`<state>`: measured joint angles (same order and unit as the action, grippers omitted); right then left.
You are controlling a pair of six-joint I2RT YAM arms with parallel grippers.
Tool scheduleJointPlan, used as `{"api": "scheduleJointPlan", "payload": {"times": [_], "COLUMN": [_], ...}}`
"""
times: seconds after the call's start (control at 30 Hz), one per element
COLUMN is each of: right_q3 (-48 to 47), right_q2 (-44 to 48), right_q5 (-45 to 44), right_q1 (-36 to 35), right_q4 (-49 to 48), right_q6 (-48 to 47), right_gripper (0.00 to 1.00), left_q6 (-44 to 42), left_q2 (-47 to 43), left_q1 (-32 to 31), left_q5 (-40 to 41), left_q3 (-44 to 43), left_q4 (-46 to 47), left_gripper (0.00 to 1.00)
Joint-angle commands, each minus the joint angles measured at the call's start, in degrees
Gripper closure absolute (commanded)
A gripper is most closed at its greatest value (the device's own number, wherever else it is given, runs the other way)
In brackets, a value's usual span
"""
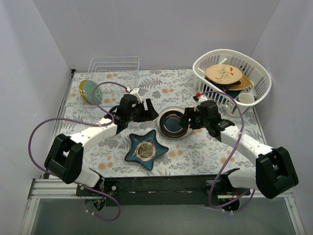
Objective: Load the plates into the dish rack
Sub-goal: Pick up the plate at the center of the board.
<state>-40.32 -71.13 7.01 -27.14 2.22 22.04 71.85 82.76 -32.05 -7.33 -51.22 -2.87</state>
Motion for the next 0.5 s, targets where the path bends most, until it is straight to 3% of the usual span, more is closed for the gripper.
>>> {"api": "scheduleJointPlan", "payload": {"times": [0.0,0.47], "right_q3": [0.24,0.59], "right_q2": [-1.37,-5.33], "right_q5": [-0.77,-3.05], "right_q1": [1.29,3.14], "right_q4": [-4.41,-5.03], "right_q6": [-0.68,-1.30], "right_gripper": [0.31,0.32], "left_q6": [-0.22,-0.05], "left_q2": [-0.85,-1.90], "left_q1": [-0.64,-0.82], "left_q5": [-0.40,-0.31], "left_q3": [-0.19,0.42], "left_q4": [1.29,1.29], "left_gripper": [0.25,0.25]}}
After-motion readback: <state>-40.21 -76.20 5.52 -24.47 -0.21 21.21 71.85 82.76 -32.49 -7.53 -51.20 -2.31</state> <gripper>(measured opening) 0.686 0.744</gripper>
